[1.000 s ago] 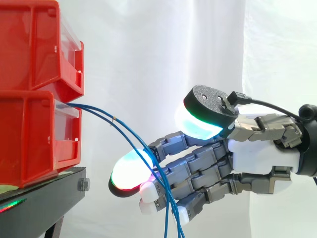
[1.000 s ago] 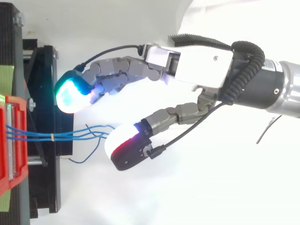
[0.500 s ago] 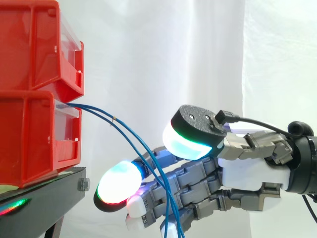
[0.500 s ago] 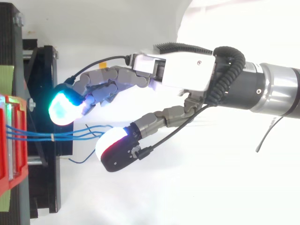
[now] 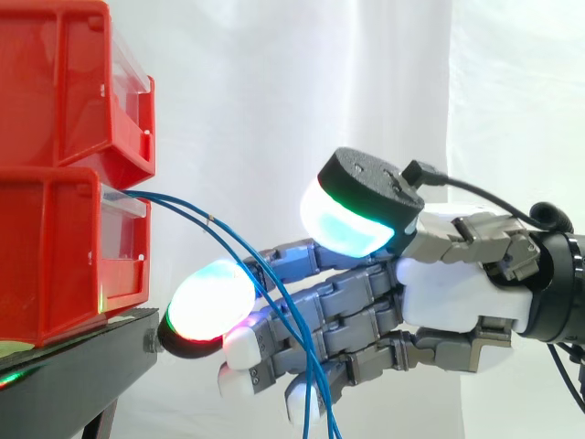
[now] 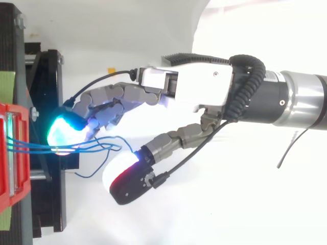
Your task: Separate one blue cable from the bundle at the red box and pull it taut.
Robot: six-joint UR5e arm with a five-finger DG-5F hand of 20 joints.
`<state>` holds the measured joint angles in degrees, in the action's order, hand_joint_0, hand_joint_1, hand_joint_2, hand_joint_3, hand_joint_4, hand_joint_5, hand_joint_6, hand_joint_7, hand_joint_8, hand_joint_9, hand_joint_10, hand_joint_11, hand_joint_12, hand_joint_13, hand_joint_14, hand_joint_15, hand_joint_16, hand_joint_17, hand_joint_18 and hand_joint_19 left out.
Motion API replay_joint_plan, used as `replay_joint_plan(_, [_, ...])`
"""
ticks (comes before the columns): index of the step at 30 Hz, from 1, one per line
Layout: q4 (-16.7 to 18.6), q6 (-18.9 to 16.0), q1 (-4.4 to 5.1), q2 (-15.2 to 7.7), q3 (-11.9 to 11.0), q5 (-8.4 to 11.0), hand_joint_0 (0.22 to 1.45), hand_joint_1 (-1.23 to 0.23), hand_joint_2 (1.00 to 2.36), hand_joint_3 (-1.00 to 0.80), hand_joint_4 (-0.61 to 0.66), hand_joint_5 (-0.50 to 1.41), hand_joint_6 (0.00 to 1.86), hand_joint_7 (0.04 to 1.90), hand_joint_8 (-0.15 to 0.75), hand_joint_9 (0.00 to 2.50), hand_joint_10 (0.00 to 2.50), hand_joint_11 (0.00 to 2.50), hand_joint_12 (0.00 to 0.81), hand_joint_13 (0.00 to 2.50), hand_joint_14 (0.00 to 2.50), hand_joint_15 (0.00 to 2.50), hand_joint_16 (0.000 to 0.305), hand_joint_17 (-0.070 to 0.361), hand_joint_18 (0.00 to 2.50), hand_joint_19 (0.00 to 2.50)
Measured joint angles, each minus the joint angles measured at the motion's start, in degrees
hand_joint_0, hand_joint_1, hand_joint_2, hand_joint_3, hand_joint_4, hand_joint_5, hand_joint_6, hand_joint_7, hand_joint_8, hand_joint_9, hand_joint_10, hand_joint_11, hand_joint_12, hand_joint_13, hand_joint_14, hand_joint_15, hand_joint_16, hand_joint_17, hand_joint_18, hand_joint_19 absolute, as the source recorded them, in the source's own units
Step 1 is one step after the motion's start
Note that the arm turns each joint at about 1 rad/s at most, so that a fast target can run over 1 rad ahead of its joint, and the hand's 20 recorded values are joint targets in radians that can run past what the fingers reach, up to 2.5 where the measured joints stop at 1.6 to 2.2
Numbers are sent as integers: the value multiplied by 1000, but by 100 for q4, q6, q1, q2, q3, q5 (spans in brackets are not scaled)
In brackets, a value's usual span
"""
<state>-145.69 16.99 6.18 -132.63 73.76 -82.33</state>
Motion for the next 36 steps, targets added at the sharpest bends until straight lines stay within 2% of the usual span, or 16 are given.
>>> replay_joint_plan(5, [144, -347, 50, 0, -2, -18, 623, -624, 1005, -443, 319, -190, 502, 857, 346, 581, 9, 407, 383, 581, 10, 296, 51, 115, 656, 577])
replay_joint_plan(9, [193, -807, 95, 0, -2, -40, 621, -626, 1004, -439, 322, -189, 503, 861, 348, 586, 9, 412, 384, 585, 10, 301, 51, 115, 658, 578])
replay_joint_plan(14, [235, -1190, 95, 0, -2, -57, 621, -625, 1004, -442, 326, -185, 503, 864, 349, 595, 9, 417, 384, 597, 11, 303, 51, 115, 664, 579])
replay_joint_plan(20, [269, -1325, 92, 0, -2, -63, 636, -616, 1007, -406, 341, -170, 503, 930, 355, 634, 10, 438, 381, 630, 11, 307, 51, 114, 691, 584])
replay_joint_plan(29, [407, -1389, 32, 0, -2, -109, 682, -643, 1015, -223, 287, -127, 502, 1177, 363, 732, 11, 495, 384, 726, 12, 351, 51, 114, 778, 618])
replay_joint_plan(33, [384, -1391, 12, 0, -2, -174, 683, -650, 1014, -241, 275, -116, 501, 1243, 373, 780, 11, 519, 385, 761, 14, 371, 51, 114, 823, 620])
replay_joint_plan(36, [386, -1391, 8, 0, -2, -201, 638, -637, 1011, -358, 277, -111, 500, 1275, 378, 806, 11, 528, 388, 790, 13, 375, 51, 114, 843, 617])
